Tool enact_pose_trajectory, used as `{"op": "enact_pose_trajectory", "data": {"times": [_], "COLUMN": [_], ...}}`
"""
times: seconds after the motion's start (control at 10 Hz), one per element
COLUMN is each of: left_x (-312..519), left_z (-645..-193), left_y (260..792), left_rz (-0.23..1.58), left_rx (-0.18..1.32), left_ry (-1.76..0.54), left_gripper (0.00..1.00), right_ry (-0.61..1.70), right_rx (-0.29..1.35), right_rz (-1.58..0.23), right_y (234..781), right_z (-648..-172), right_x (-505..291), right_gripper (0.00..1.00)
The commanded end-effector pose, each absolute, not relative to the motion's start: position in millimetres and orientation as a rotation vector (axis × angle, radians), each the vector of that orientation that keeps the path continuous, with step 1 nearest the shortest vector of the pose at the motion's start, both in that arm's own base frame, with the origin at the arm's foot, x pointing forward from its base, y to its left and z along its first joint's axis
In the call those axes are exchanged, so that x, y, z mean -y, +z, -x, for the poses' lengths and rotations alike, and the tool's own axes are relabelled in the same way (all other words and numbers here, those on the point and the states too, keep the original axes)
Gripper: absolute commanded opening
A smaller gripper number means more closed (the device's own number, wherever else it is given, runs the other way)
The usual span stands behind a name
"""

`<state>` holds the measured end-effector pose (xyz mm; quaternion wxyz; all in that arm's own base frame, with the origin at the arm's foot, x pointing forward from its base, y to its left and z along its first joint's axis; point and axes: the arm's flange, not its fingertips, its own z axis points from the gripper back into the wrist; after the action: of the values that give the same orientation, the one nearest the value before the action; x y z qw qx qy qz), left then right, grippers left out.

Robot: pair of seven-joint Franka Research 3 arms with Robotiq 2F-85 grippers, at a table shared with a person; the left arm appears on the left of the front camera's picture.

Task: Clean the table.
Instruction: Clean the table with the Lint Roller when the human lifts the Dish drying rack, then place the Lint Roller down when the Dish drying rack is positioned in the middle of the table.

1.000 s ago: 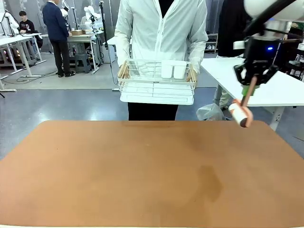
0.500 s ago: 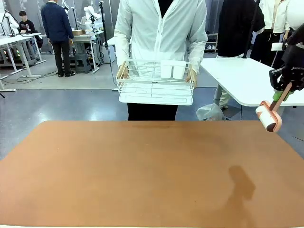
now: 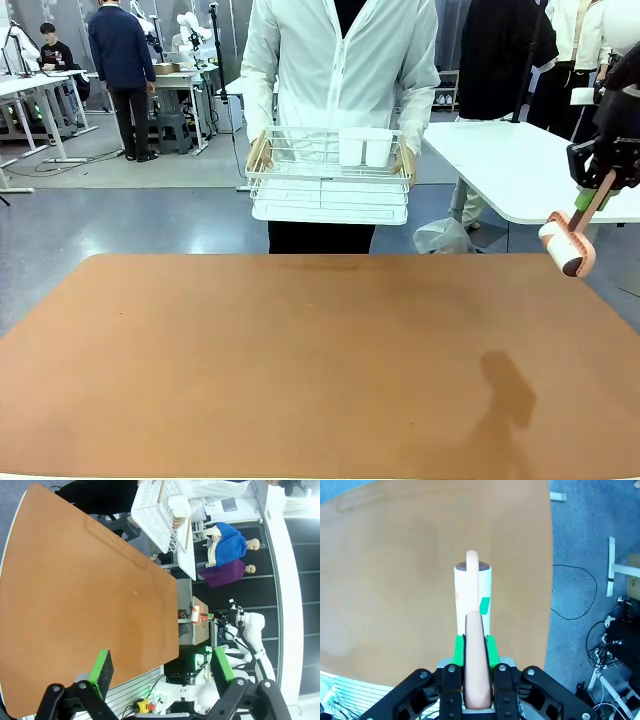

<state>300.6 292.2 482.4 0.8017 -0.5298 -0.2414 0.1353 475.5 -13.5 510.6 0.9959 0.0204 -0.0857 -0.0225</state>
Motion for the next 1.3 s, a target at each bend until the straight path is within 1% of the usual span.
{"op": "enact_pose_trajectory", "data": {"times": [0.0, 1.2], "left_x": [-293.9, -293.9], "left_z": [-299.3, -299.3], "left_y": [483.6, 483.6], "left_rz": [1.147, 1.147], "left_rx": [0.529, 0.529], "left_ry": [0.284, 0.284], "left_gripper": [1.0, 1.0], "right_ry": [-0.065, -0.065], "right_rx": [0.167, 0.167], "right_rz": [-0.032, -0.032], "right_y": [514.5, 514.5], "right_z": [-476.8, -476.8], "right_x": [9.7, 9.7], "right_gripper": [0.21, 0.21]}}
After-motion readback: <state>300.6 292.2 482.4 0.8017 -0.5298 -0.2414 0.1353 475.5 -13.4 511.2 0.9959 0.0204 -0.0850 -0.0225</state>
